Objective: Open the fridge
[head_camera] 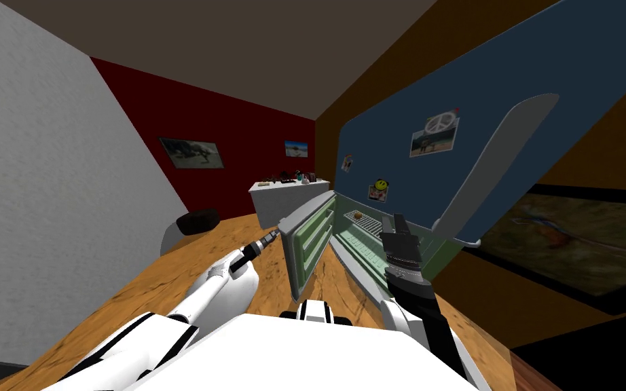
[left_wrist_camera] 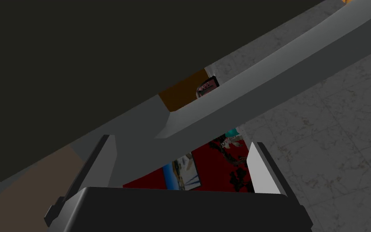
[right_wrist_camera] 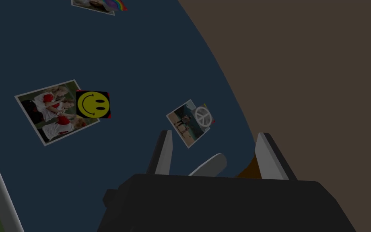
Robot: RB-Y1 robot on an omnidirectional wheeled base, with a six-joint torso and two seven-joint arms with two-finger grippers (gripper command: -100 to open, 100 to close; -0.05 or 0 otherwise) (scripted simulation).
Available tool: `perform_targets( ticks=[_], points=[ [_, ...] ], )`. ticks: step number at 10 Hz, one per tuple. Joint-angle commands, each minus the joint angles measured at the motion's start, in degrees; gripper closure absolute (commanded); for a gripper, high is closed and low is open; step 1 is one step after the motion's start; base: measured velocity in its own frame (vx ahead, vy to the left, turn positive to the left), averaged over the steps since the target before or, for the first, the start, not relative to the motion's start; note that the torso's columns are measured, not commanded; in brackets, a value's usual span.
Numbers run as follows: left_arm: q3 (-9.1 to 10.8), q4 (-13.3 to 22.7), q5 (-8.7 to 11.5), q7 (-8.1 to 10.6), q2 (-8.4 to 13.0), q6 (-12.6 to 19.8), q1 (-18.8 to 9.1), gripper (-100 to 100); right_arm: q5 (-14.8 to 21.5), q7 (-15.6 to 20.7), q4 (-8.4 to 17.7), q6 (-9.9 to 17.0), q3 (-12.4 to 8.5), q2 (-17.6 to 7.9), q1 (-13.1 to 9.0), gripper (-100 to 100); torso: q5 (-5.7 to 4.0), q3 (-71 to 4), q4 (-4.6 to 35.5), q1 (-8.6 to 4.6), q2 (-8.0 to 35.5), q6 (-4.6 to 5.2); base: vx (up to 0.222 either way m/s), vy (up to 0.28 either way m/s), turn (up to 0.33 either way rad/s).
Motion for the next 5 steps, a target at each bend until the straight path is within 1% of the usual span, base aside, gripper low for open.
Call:
perform_targets(
  ticks=[1, 2, 3, 4, 5],
  points=[
    [-0.12, -2.04, -0.49, 3.30, 2.15, 1.07, -0.61, -100, 0.00, 0.00, 0.00, 0.00, 0.00, 0.00, 0.01, 0, 0.01, -0.03, -0.03, 0.01, -0.05, 0.00, -0.021, -0.037, 0.010],
    [-0.12, -2.34, -0.65, 4.34, 2.90, 1.25, -0.95, -100, 0.00, 0.00, 0.00, 0.00, -0.01, -0.01, 0.01, 0, -0.03, -0.01, -0.01, -0.10, -0.02, 0.02, -0.014, -0.035, 0.007],
    [-0.10, -1.50, -0.54, 3.30, 2.32, 0.77, -0.88, -100, 0.00, 0.00, 0.00, 0.00, -0.01, -0.01, 0.01, 0, -0.05, 0.03, 0.00, -0.20, 0.05, 0.02, -0.005, -0.014, 0.004],
    [-0.09, -1.60, -0.56, 3.57, 2.41, 0.88, -0.89, 0, 0.00, 0.00, 0.00, 0.00, -0.01, -0.01, 0.01, 0, -0.04, 0.07, -0.01, -0.17, 0.10, 0.00, 0.000, 0.000, 0.000],
    [-0.10, -1.59, -0.55, 3.54, 2.39, 0.86, -0.89, 0, 0.00, 0.00, 0.00, 0.00, -0.01, -0.01, 0.01, 0, -0.02, 0.09, -0.02, -0.14, 0.13, -0.02, 0.000, 0.000, 0.000]
  ],
)
